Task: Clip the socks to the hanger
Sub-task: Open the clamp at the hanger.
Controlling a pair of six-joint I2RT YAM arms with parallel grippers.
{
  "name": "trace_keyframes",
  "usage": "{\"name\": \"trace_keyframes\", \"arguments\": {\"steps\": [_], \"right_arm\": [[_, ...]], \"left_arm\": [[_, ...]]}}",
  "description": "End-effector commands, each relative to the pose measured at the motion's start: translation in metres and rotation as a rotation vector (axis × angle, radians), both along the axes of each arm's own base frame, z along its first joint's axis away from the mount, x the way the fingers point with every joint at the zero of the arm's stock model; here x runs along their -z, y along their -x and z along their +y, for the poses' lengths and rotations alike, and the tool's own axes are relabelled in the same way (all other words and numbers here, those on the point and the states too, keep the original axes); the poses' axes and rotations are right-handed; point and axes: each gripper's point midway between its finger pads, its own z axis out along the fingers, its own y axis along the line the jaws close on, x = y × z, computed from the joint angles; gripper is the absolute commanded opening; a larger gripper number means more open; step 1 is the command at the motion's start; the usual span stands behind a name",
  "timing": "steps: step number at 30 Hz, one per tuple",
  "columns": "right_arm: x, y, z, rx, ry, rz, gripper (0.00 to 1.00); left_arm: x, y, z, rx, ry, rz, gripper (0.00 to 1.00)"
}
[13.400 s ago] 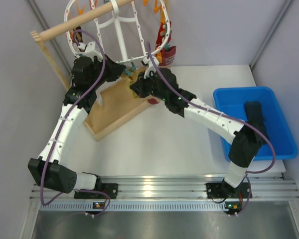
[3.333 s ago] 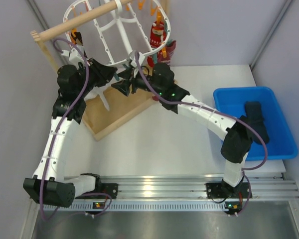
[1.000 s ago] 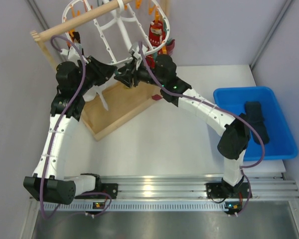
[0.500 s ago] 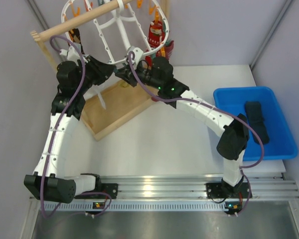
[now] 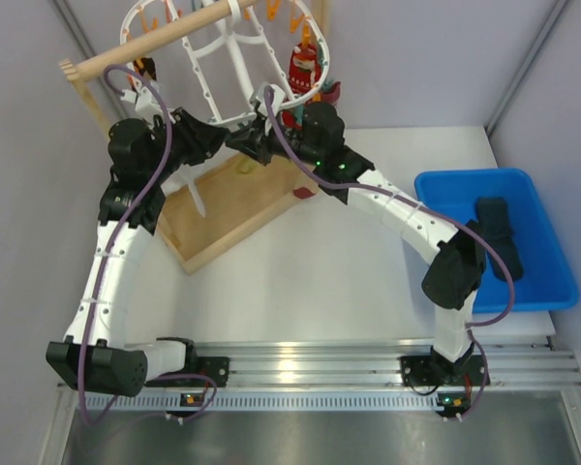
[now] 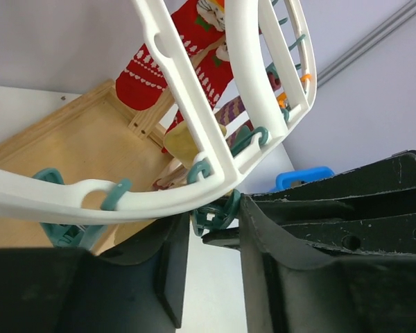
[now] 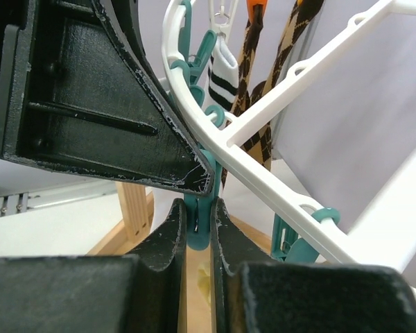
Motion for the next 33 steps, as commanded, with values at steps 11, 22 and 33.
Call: {"name": "trace_keyframes", "arguments": {"steps": [11, 22, 33], "right_arm": [[-0.021, 0.025, -0.002, -0.124, -0.037, 0.018, 0.41], [-0.005, 0.017, -0.1, -0.029, 0.062, 0.129, 0.94], [0.11, -0.034, -0.365, 0.523, 0.396, 0.363, 0.93]], "left_arm": [[-0.03, -0.011, -0.001, -0.017, 0.063, -0.089, 0.0], [-0.019, -0.017, -0.004, -0.012, 0.09, -0.056, 0.0], [-0.014, -0.015, -0.007, 0.011, 0.071, -0.061, 0.0]]}}
